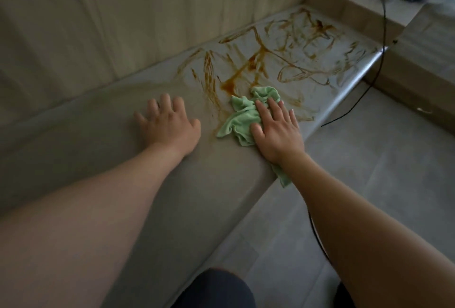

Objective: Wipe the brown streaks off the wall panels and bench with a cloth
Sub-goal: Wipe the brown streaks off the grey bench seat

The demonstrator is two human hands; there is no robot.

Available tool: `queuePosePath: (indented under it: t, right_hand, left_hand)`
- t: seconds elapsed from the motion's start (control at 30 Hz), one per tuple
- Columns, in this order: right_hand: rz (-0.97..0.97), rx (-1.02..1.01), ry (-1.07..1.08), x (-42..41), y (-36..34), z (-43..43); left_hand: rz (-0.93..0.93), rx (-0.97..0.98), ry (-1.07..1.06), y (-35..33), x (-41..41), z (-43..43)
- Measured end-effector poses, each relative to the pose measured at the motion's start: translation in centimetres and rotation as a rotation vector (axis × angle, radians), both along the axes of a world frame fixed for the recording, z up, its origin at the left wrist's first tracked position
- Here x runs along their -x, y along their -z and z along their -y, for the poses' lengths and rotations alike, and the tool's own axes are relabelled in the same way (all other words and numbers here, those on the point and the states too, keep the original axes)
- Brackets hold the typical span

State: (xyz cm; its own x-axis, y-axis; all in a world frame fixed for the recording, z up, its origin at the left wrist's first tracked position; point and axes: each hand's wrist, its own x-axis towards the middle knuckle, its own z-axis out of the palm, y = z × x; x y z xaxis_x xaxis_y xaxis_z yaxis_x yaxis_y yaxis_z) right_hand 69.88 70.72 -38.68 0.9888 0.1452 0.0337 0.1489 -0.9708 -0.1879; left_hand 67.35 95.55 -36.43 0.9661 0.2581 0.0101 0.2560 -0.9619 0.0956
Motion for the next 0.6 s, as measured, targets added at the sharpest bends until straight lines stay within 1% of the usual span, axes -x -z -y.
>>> queuePosePath:
  t: [0.07,0.13,0.37,0.43,0.5,0.53,0.6]
  right_hand:
    - [-0.031,0.009,-0.019,-2.4,-0.2,-0.2]
    - [-0.06,0.016,-0.054,-5.1,-0.2,-0.5]
    - [-0.067,0.021,-0.174,-12.3,-0.5,-4.1]
    - [-0.088,0.043,-0.204,-13.2,-0.6,-5.6]
    - [-0.094,0.065,-0.318,-13.2,-0.6,-6.9]
    - [-0.089,0.064,-0.421,-12.8,-0.7,-7.4]
    - [-0.062,0.067,-0.659,-11.4,-0.8,-7.7]
  left_hand:
    - [-0.013,0.021,-0.065,0.7,-0.2,0.1]
    - [-0.01,0.001,-0.096,1.1,-0.4,0.4]
    - [-0.036,-0.071,-0.111,-0.6,-1.7,0.5]
    - [-0.049,-0.044,-0.087,-0.8,-1.7,0.3]
    - [-0.038,-0.001,-0.077,-0.9,-1.4,0.1]
    - [-0.054,0.04,-0.084,-0.9,-1.3,-0.1]
    - [-0.188,0.149,-0.09,-1.2,-1.3,-1.2]
